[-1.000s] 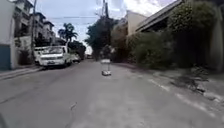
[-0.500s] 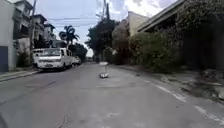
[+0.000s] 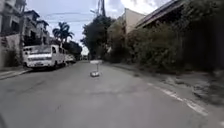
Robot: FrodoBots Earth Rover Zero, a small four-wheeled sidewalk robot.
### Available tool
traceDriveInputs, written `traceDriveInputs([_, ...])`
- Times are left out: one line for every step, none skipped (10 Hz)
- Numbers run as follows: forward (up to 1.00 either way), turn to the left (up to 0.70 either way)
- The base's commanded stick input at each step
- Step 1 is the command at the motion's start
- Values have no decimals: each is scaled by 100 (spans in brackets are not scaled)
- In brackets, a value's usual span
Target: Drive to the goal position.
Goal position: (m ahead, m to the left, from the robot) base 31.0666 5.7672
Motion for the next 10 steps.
traceDriveInputs([100,0])
traceDriveInputs([100,4])
traceDriveInputs([100,34])
traceDriveInputs([100,40])
traceDriveInputs([100,40])
traceDriveInputs([100,40])
traceDriveInputs([100,40])
traceDriveInputs([100,31])
traceDriveInputs([100,8])
traceDriveInputs([100,0])
